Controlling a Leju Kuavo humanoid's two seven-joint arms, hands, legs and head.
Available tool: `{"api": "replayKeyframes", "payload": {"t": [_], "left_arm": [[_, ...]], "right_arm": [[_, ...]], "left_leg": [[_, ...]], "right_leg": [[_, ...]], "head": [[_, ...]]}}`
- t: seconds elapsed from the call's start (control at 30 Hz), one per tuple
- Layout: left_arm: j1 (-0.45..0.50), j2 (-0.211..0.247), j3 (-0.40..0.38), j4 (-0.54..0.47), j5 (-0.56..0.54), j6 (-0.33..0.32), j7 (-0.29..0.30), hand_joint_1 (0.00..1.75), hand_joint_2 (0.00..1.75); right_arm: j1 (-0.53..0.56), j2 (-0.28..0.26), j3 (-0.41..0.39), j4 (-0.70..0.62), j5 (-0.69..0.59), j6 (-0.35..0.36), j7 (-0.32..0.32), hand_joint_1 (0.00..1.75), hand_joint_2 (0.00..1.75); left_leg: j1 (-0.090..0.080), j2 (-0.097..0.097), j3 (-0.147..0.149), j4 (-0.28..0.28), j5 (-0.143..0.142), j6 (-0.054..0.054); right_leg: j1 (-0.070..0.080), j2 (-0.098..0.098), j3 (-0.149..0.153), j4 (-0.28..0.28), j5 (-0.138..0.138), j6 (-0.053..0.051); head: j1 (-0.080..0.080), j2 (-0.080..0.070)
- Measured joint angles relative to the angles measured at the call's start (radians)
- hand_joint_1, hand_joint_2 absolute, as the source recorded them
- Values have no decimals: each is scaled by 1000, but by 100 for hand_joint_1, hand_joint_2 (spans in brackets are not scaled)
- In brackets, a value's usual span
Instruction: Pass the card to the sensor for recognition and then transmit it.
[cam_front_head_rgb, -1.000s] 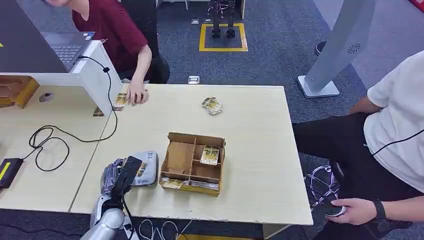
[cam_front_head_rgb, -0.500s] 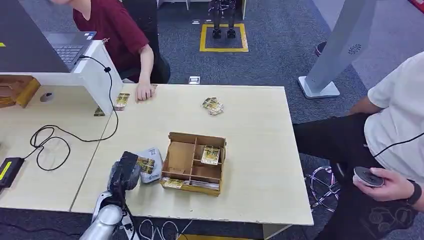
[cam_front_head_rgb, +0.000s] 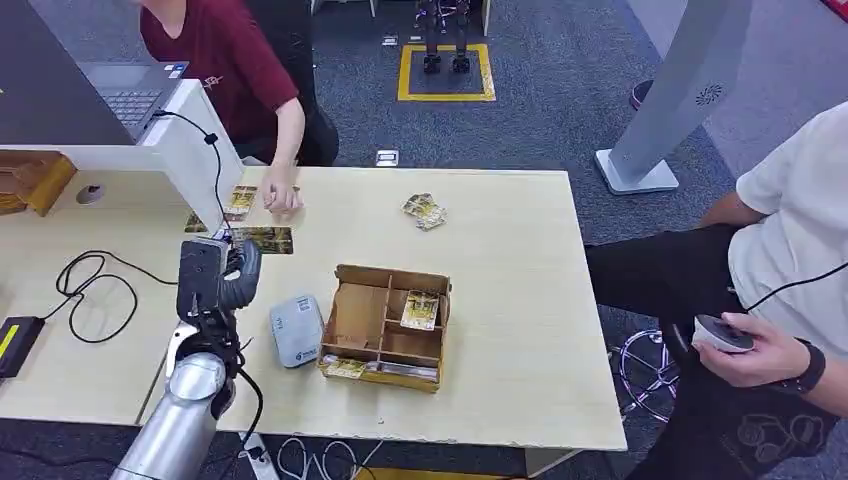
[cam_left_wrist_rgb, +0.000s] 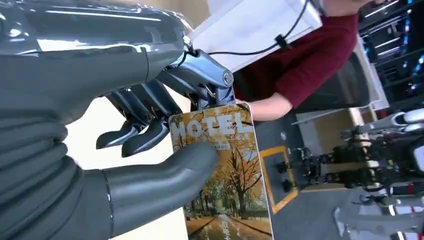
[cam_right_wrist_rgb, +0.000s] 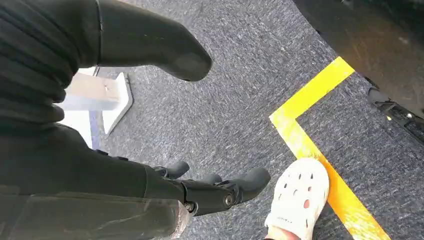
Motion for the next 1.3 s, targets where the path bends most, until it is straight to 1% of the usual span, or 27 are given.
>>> {"api": "replayKeyframes", "payload": {"t": [0.1,0.27,0.37,0.67,0.9,0.93,1.07,1.13,1.3], "left_arm": [[-15,1,-2,0,-11,30,-13,175,175],[-36,4,-4,2,-50,59,-31,175,175],[-51,5,-4,11,-83,77,-51,175,175],[-71,5,-6,29,-127,89,-72,175,175],[-71,5,-8,35,-139,90,-79,175,175],[-71,5,-8,35,-140,90,-82,0,175],[-69,6,-8,35,-144,89,-93,0,175],[-69,7,-8,35,-138,83,-90,0,175],[-68,11,-13,35,-137,39,-38,0,175]], "right_arm": [[-2,0,2,0,2,0,0,0,175],[-4,0,11,0,4,4,0,0,175],[-6,0,19,0,10,6,0,0,175],[-9,0,27,0,18,13,2,0,175],[-9,0,27,0,18,14,3,0,175],[-10,0,27,0,18,14,3,0,0],[-10,0,27,0,18,14,3,0,0],[-9,0,27,0,17,13,3,0,0],[-9,0,27,0,13,10,3,0,0]], "left_leg": [[0,0,0,0,0,0],[0,0,-1,0,0,0],[0,0,-1,0,0,0],[0,1,-1,0,0,0],[0,1,-2,0,0,0],[0,1,-2,0,0,0],[0,0,-2,0,0,0],[0,0,-2,0,0,0],[0,0,-2,0,0,0]], "right_leg": [[0,0,0,0,0,0],[0,0,-1,0,0,0],[0,0,-1,0,0,0],[0,1,-2,0,0,0],[0,1,-2,0,0,0],[0,1,-2,0,0,0],[0,1,-2,0,0,0],[0,1,-2,0,0,0],[0,1,-3,0,0,0]], "head": [[0,0],[0,0],[0,0],[0,0],[0,0],[0,0],[0,0],[0,0],[0,0]]}}
